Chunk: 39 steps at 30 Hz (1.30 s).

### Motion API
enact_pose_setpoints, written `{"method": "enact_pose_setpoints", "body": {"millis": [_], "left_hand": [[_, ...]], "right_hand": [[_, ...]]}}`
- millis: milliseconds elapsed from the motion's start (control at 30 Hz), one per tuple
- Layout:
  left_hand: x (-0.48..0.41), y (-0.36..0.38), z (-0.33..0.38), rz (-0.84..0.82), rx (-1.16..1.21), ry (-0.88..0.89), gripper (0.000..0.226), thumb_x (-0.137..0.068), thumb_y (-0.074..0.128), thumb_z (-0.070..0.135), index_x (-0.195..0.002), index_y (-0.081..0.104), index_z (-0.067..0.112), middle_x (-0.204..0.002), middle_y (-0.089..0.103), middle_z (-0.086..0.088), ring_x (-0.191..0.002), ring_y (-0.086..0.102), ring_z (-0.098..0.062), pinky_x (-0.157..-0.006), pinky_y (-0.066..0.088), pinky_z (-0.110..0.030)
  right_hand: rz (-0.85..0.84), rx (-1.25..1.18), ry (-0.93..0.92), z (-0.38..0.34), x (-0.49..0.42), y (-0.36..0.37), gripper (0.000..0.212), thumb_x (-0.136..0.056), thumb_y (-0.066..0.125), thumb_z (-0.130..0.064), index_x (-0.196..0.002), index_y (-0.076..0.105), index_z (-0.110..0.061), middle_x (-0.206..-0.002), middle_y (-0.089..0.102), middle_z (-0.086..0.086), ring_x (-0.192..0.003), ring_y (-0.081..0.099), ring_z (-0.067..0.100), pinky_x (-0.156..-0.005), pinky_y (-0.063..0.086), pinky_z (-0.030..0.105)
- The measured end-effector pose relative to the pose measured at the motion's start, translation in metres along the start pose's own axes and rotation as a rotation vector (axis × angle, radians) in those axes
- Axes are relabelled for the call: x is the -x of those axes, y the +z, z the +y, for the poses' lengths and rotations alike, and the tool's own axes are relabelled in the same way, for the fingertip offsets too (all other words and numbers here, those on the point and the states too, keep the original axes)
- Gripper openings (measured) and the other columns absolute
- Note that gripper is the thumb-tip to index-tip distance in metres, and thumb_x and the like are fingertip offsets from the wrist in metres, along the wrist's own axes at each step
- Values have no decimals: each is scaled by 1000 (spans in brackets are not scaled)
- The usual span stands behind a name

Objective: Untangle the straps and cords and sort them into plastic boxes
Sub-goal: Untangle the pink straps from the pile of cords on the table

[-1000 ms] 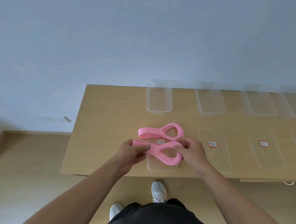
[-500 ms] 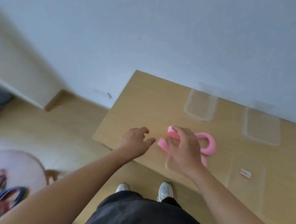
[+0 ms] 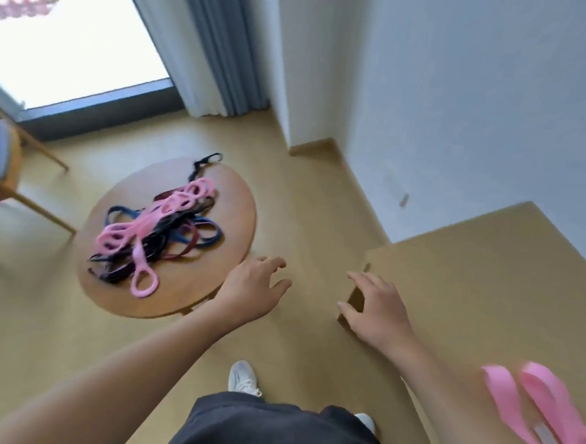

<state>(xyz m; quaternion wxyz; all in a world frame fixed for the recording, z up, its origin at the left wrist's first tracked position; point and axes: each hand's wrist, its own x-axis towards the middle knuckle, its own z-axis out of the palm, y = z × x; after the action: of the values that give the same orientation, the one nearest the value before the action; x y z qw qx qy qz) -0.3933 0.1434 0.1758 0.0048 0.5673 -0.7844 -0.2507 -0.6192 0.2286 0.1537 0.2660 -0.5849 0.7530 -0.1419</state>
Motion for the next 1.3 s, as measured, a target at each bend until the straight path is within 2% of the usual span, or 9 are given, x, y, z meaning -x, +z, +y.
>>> {"method": "enact_pose_setpoints", "body": {"millis": [167,300,533,667,767,867,1033,1200,1300], "left_hand": [[19,-22,-97,20,50,-109,42,-97,62,44,-134,62,23,-124,66,1,-117,61,-21,-96,46,-33],[27,-34,-177,33,108,-195,44,-97,62,46,-136,61,25,-134,62,2,-124,57,-20,-100,46,-32],[29,-52,-277,48,182,-337,45,-98,60,49,-136,60,26,-133,62,4,-123,56,-17,-95,46,-31],[21,-61,-307,75,236,-396,43,-97,61,48,-133,62,26,-130,63,4,-122,57,-17,-94,46,-31],[10,-66,-324,94,282,-450,39,-97,62,45,-129,64,24,-124,65,4,-117,58,-19,-87,44,-28],[-13,-70,-343,96,306,-505,38,-97,62,43,-130,65,23,-127,64,3,-115,59,-19,-84,42,-29],[-79,-82,-377,49,327,-609,43,-99,60,42,-135,63,18,-127,63,-4,-118,58,-23,-95,49,-36],[-159,-86,-415,15,343,-706,37,-98,61,32,-130,62,14,-124,63,-9,-112,61,-28,-82,45,-34],[-197,-78,-433,-1,401,-831,38,-95,62,26,-130,59,11,-122,64,-12,-105,64,-31,-84,56,-41]], "right_hand": [[-96,60,-105,-86,-42,41,60,-86,71,-38,-141,53,-21,-141,55,0,-131,46,23,-111,32,28],[-182,87,-172,-154,-71,82,60,-88,69,-38,-142,51,-23,-142,54,-3,-132,43,20,-109,33,29],[-302,121,-266,-243,-112,134,61,-89,68,-36,-145,48,-23,-143,51,-6,-136,38,15,-110,31,27],[-356,156,-313,-272,-137,151,60,-91,67,-36,-146,47,-22,-143,50,-7,-136,37,14,-111,29,25],[-395,192,-357,-289,-158,162,61,-91,67,-37,-146,46,-23,-144,49,-8,-136,37,13,-112,29,25],[-433,215,-405,-307,-188,174,61,-90,67,-40,-146,46,-26,-144,50,-9,-136,38,13,-112,29,26],[-517,210,-477,-334,-250,191,59,-90,67,-39,-144,49,-24,-142,52,-9,-133,39,13,-112,28,23],[-589,187,-475,-342,-306,208,59,-90,66,-39,-144,49,-24,-141,51,-10,-134,39,13,-110,29,22],[-626,189,-448,-337,-334,219,57,-89,67,-39,-142,51,-25,-139,53,-11,-132,42,13,-110,34,25]]}}
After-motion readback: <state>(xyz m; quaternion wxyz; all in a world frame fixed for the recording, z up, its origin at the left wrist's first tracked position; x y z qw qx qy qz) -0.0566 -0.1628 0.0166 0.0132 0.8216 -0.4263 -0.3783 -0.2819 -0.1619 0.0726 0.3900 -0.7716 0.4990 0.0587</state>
